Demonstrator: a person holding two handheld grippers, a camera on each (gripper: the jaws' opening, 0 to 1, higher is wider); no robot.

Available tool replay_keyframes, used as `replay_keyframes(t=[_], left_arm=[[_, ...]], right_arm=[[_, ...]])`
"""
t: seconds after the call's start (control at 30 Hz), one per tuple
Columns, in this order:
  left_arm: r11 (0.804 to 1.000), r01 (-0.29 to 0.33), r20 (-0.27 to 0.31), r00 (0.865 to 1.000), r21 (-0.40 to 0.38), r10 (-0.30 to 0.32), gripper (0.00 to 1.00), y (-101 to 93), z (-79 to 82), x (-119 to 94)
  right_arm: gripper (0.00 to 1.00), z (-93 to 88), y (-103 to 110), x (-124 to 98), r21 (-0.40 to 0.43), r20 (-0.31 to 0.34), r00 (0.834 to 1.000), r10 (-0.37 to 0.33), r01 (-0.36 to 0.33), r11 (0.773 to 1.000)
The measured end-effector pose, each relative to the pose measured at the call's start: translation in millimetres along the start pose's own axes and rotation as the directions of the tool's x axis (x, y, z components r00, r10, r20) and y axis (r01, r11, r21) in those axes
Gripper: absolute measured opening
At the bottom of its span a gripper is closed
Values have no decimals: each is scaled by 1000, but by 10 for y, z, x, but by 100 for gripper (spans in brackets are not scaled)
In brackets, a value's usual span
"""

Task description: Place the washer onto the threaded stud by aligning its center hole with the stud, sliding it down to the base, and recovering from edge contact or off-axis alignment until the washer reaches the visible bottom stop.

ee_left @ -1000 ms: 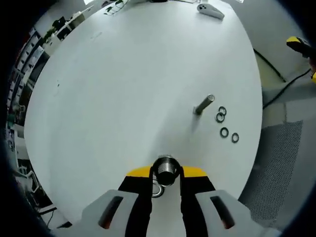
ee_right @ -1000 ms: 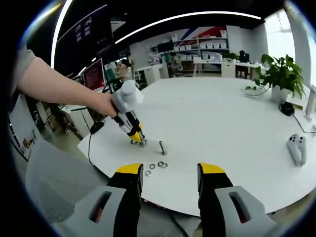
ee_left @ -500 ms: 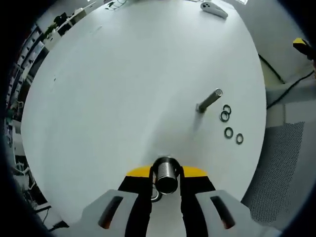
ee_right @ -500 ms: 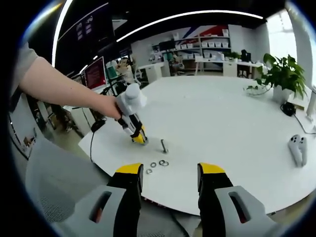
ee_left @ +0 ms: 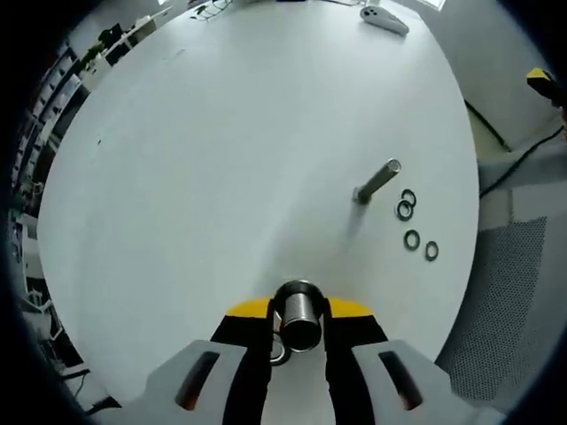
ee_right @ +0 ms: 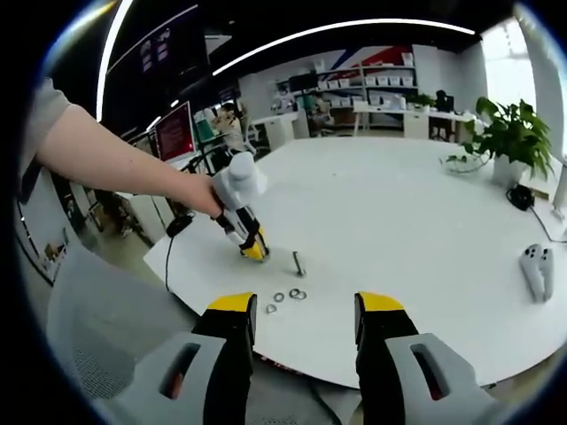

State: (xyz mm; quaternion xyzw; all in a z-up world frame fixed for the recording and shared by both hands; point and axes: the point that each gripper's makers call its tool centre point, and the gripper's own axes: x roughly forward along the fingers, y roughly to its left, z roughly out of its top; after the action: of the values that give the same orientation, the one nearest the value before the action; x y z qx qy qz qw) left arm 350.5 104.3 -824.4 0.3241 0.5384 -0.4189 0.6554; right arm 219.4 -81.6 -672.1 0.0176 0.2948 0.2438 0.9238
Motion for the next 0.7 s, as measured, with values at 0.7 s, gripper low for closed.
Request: replay_keyframes(t=[0.7], left_arm=[[1000,10,10,1000,-23,-9,22,13,-9,4]], right_arm=[[54,75,11,33,-14,4,1000,2,-2,1000]])
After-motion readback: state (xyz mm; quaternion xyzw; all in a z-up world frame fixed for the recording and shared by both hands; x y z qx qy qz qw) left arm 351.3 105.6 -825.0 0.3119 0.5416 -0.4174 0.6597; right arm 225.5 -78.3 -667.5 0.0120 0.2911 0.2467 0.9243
